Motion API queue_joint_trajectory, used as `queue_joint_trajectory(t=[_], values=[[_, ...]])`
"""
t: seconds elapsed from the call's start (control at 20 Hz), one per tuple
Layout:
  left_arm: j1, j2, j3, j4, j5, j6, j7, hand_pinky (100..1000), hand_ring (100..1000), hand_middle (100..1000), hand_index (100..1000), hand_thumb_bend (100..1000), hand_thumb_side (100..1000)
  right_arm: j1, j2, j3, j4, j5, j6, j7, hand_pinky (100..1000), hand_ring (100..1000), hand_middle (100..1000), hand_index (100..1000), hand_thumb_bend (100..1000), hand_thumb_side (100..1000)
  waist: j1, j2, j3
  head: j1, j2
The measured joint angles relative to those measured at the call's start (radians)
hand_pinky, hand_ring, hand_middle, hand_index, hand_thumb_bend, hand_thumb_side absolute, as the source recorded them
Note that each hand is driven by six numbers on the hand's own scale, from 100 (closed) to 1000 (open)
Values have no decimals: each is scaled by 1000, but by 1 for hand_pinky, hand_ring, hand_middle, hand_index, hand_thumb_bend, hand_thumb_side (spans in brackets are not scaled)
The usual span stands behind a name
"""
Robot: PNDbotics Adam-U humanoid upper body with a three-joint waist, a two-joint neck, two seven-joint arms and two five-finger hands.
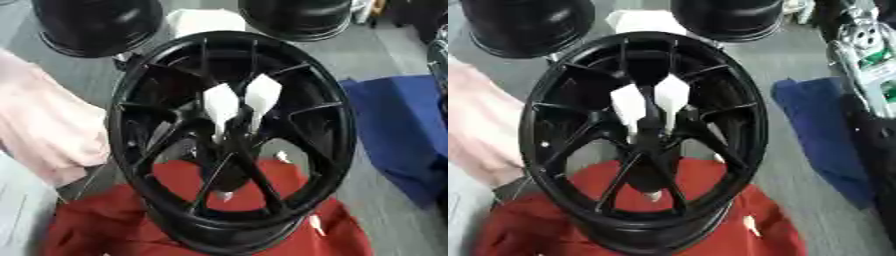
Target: Pull the pin out of the wheel hub.
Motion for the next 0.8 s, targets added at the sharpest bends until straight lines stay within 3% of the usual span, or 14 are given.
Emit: queue_joint_trajectory(t=[0.55, 0.6, 0.8], values=[[-2, 0, 0, 0, 0, -2, -2, 722, 746, 677, 729, 598, 750, -9, 0, -1, 0, 0, 0, 1, 964, 841, 702, 689, 100, 637, 0, 3, 18, -10, -1], [-4, 0, 0, 0, 0, -3, -2, 722, 747, 674, 729, 628, 759, -9, 0, -2, 0, 0, 0, 1, 964, 841, 702, 689, 100, 640, -1, 5, 19, -11, -1], [-19, 16, -4, -4, -8, -3, -8, 722, 743, 668, 730, 597, 748, -10, 0, -5, 0, 0, 0, 1, 963, 840, 702, 689, 100, 635, -1, 8, 21, -16, -1]])
